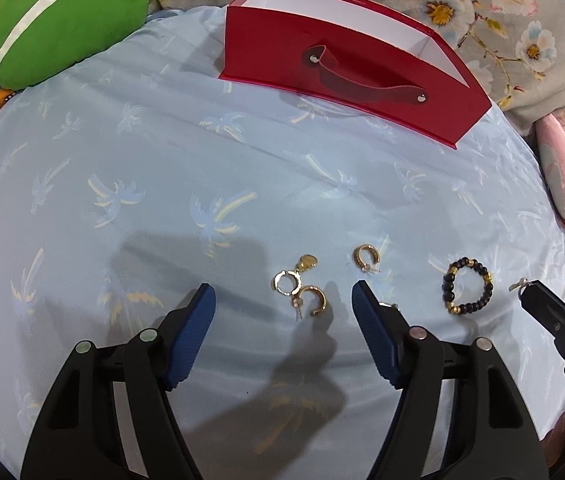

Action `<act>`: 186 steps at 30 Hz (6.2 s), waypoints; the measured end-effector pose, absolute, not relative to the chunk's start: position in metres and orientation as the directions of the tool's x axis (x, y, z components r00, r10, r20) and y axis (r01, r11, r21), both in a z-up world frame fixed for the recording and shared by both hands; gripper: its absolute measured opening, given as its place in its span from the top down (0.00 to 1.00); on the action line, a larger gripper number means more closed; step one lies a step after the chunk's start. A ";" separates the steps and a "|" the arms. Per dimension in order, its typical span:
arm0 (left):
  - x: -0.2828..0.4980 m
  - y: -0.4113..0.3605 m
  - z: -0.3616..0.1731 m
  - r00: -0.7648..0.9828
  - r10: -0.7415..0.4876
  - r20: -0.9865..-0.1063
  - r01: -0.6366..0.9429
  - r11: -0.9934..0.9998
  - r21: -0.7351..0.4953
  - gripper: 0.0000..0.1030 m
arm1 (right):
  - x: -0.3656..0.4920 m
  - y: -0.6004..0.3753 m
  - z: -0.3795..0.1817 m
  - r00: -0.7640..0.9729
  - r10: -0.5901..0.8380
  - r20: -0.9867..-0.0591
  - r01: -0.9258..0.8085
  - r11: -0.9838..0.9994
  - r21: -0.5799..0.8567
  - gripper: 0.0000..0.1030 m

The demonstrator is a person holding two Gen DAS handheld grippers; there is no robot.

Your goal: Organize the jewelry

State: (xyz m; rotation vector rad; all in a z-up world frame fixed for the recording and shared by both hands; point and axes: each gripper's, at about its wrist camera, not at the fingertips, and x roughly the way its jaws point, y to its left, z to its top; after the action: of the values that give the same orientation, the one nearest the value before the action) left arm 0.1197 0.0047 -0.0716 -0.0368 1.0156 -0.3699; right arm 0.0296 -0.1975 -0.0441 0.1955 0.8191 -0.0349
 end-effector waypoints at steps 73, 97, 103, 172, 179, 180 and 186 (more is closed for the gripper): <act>0.283 -0.078 0.083 0.745 -0.305 -0.593 0.366 0.930 -0.019 0.86 | 0.230 -0.247 0.086 0.860 0.043 -0.509 0.036 0.989 0.143 0.96; 0.420 -0.137 0.052 0.709 -0.253 -0.658 0.338 0.941 0.003 0.86 | 0.352 -0.310 0.029 0.759 0.016 -0.651 0.143 0.971 0.191 0.96; 0.439 -0.149 0.035 0.679 -0.235 -0.695 0.336 0.942 0.010 0.86 | 0.366 -0.322 0.013 0.725 0.004 -0.688 0.169 0.968 0.184 0.96; 0.101 -0.009 -0.075 0.514 -0.236 -0.824 0.335 0.940 -0.060 0.43 | 0.060 -0.224 -0.089 0.613 -0.055 -0.788 0.202 0.975 0.089 0.81; 0.097 -0.015 -0.075 0.535 -0.233 -0.812 0.358 0.933 -0.032 0.54 | 0.057 -0.225 -0.088 0.611 -0.040 -0.790 0.205 0.973 0.110 0.93; 0.096 -0.016 -0.075 0.536 -0.238 -0.810 0.361 0.932 -0.035 0.56 | 0.056 -0.224 -0.088 0.612 -0.038 -0.790 0.204 0.973 0.111 0.93; 0.097 -0.016 -0.073 0.509 -0.280 -0.814 0.378 0.922 -0.080 0.83 | 0.049 -0.222 -0.078 0.629 -0.030 -0.777 0.197 0.973 0.122 0.93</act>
State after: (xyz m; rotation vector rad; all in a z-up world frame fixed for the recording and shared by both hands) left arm 0.0967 -0.0157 -0.0730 0.1127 0.9582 -0.3971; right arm 0.0494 -0.2218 -0.0784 0.2035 0.8821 -0.1308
